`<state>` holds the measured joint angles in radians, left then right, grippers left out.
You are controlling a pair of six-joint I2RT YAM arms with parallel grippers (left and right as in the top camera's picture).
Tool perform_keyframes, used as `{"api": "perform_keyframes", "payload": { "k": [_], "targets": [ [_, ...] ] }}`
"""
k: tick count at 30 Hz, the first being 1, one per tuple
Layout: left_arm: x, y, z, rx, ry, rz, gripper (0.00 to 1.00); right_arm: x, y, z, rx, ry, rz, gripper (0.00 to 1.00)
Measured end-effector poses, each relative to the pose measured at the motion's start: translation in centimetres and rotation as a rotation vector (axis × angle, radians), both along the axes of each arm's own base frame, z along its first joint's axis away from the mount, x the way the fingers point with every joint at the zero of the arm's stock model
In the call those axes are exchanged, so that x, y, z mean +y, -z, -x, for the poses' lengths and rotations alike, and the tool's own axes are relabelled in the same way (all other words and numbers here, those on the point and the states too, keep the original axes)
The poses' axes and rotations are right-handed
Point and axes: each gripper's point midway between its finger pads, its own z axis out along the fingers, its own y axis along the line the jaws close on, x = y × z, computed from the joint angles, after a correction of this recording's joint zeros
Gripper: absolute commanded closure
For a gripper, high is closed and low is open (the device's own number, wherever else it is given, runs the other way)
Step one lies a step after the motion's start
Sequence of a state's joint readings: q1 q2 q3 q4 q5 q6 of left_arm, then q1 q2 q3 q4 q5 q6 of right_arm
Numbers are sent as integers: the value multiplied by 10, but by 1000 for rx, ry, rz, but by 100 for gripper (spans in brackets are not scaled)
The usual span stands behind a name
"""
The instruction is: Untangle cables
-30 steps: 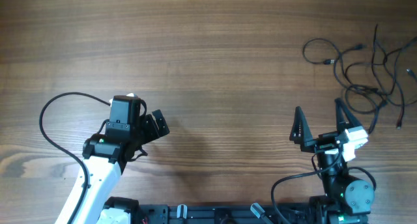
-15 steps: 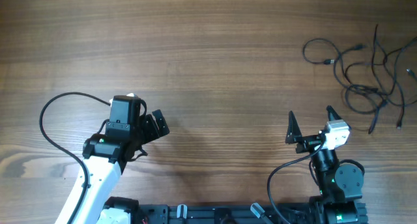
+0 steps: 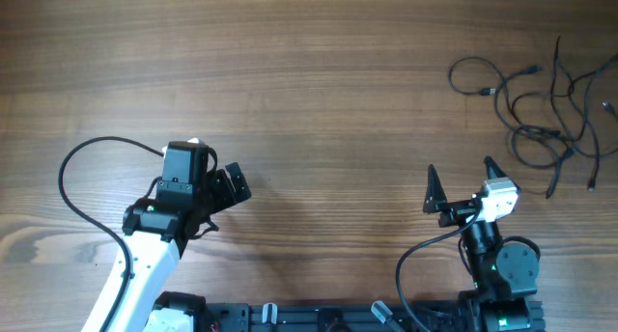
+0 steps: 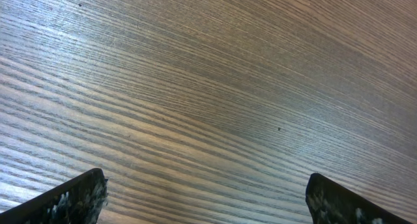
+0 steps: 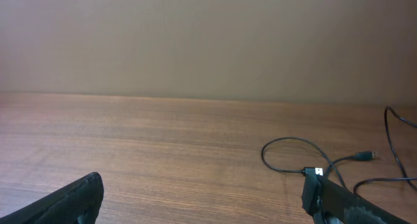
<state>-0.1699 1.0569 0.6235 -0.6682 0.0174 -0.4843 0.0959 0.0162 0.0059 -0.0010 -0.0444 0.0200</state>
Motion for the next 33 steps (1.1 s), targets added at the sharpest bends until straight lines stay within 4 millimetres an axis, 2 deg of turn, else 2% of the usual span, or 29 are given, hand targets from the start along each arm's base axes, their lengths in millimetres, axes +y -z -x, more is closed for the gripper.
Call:
{"api": "perform_keyframes", "payload": {
  "k": [11,14,20,22,30,33],
  "targets": [
    [0,0,1,5,1,-2,0,0,0,0,0,0,0,0],
    [0,-8,1,-43,0,7,0,0,0,0,0,0,0,0],
    [-1,-58,-9,-401,3,65,0,0,0,0,0,0,0,0],
    [1,-71,-5,-537,-2,82,0,0,0,0,-1,0,0,0],
    [24,-109,-2,-908,-46,50,0,0,0,0,-1,0,0,0],
    [28,-119,-1,-998,-35,17,0,0,0,0,-1,0,0,0]
  ]
}}
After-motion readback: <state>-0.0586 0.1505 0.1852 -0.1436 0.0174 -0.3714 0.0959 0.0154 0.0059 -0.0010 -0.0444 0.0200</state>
